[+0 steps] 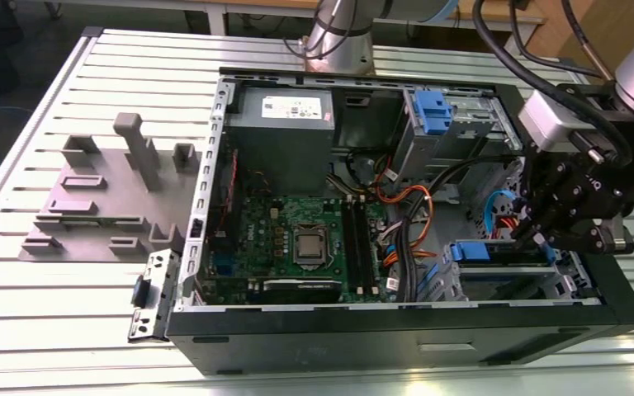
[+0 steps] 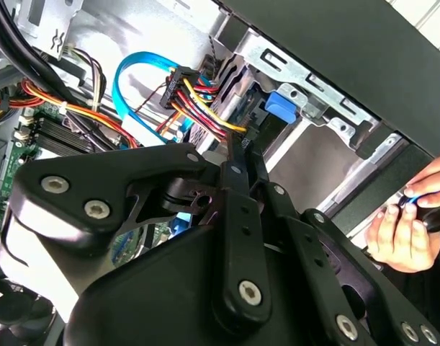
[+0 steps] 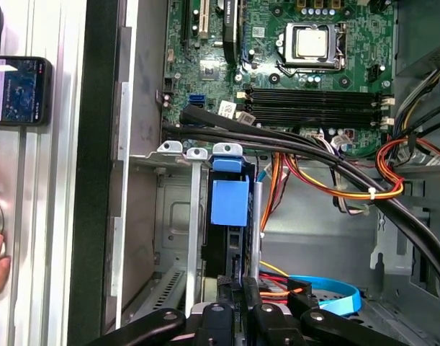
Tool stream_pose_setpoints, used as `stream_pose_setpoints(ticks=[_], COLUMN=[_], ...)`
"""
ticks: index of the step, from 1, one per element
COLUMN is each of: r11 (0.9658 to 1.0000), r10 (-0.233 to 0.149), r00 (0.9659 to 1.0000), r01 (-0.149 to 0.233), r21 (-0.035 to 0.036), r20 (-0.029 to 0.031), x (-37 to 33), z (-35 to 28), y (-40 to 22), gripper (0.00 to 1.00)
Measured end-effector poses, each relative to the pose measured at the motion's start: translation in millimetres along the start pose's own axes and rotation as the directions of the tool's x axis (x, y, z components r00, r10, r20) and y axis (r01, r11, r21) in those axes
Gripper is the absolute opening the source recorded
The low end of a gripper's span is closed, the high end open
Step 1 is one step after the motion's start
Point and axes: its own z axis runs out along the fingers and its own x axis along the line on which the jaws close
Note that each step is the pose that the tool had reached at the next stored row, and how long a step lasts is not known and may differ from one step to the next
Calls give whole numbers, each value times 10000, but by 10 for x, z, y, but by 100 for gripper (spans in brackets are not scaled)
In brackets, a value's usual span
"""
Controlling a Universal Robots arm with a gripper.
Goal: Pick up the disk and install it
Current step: 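Insert the first disk wire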
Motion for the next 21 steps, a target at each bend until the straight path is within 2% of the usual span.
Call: stream_pose_setpoints(ticks=[11, 17, 21], r11=[10000, 10000, 10000], r10=[46, 44, 42], r00=[10000, 9999, 9999], r01=[-46, -44, -42], r21=[-1, 0, 1], r20=[32, 90, 167], x=[11, 11, 12], z=[16, 23, 24], y=[0, -1, 0], gripper=[17, 17, 17])
